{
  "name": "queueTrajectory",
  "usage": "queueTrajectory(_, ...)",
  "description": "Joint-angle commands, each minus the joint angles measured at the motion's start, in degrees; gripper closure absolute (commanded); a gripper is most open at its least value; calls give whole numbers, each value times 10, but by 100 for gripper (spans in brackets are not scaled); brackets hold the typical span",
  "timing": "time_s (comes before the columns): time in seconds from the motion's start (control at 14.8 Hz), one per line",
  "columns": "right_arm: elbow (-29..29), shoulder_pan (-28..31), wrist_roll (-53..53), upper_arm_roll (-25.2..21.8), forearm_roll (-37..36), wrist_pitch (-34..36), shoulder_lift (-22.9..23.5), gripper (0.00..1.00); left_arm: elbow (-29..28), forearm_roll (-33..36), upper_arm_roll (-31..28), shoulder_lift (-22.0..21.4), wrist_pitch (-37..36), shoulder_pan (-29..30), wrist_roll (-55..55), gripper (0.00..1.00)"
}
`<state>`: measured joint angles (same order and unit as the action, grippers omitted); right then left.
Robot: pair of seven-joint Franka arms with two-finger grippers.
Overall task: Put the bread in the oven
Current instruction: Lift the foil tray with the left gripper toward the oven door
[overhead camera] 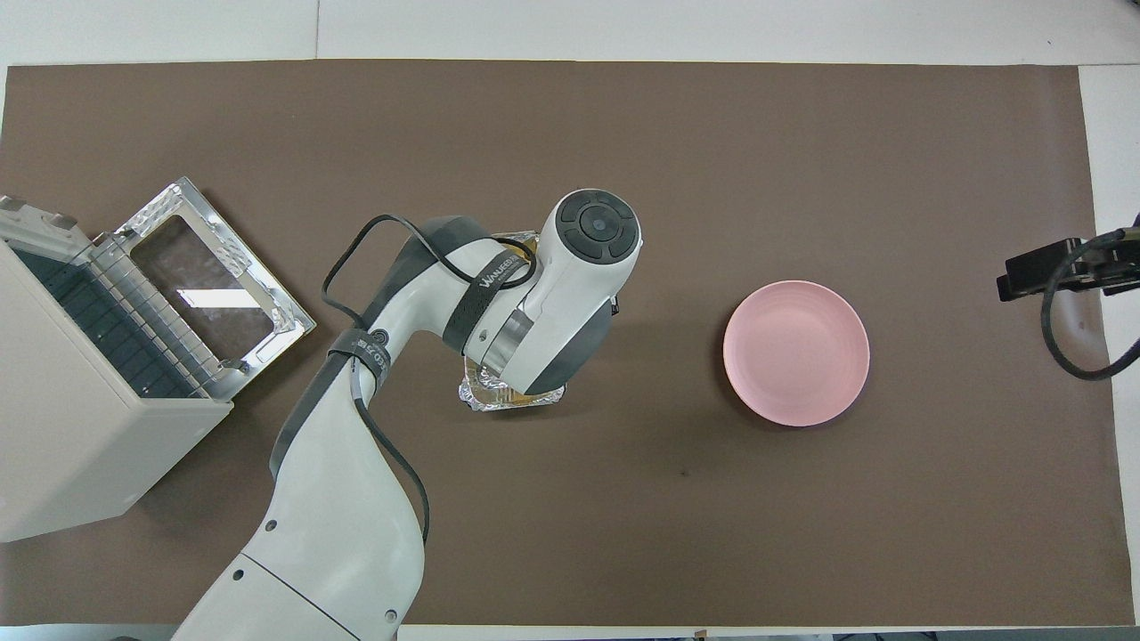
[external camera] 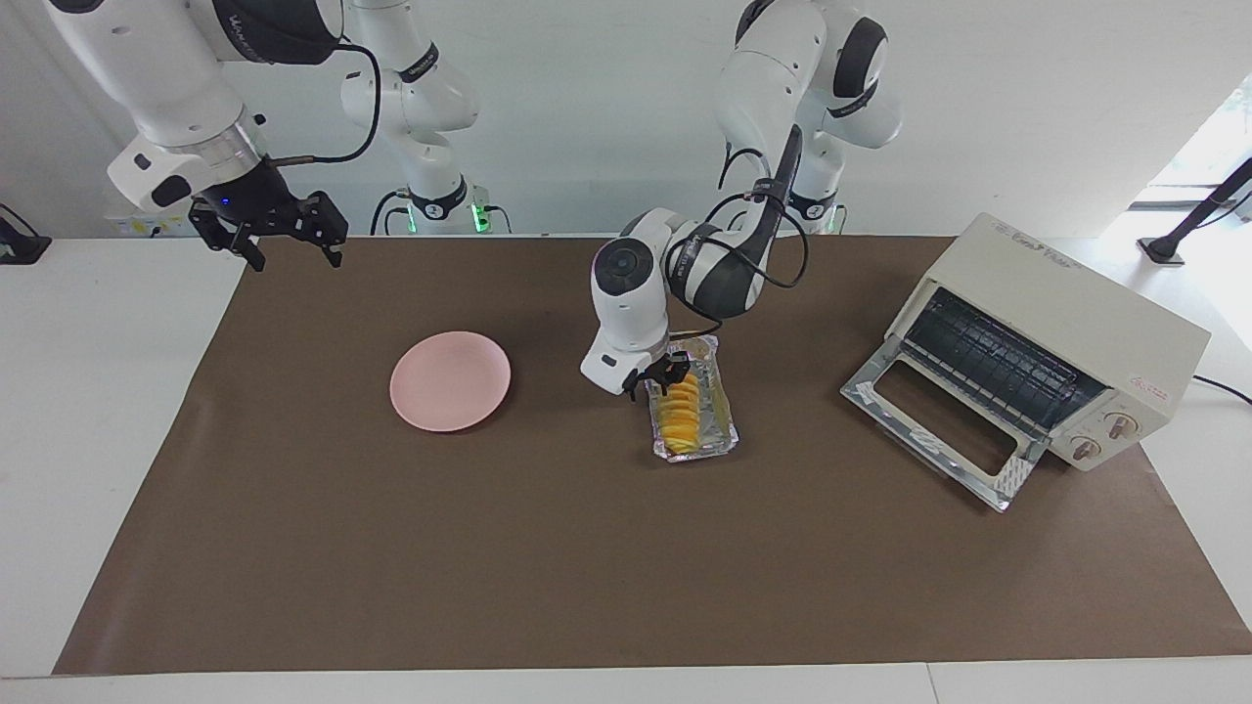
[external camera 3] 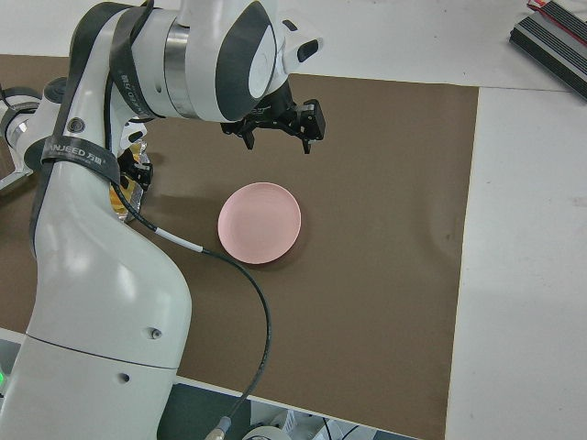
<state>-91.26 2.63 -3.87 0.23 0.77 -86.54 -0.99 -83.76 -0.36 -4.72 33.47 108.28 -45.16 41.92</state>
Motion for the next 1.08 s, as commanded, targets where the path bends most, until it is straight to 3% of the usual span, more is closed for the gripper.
queueTrajectory(0.0, 3, 12, 4, 9, 2, -2, -4, 0, -14, 9, -12, -3, 11, -15, 10, 65)
queueTrajectory(0.13, 1, 11, 3, 9, -2, -3, -4, 0, -19, 9, -12, -5, 11, -15, 17, 82)
queueTrajectory(0.2, -1, 10, 3, 9, -2, -3, -5, 0, -20, 9, -12, -5, 10, -14, 21, 99)
queueTrajectory(0.54, -6, 6, 2, 10, -1, 7, -8, 0, -21, 10, -18, -7, -6, -5, 26, 100)
queueTrajectory(1.01, -6, 7, 2, 9, -2, 7, -8, 0, 78, -3, -144, -3, -112, 4, 67, 100)
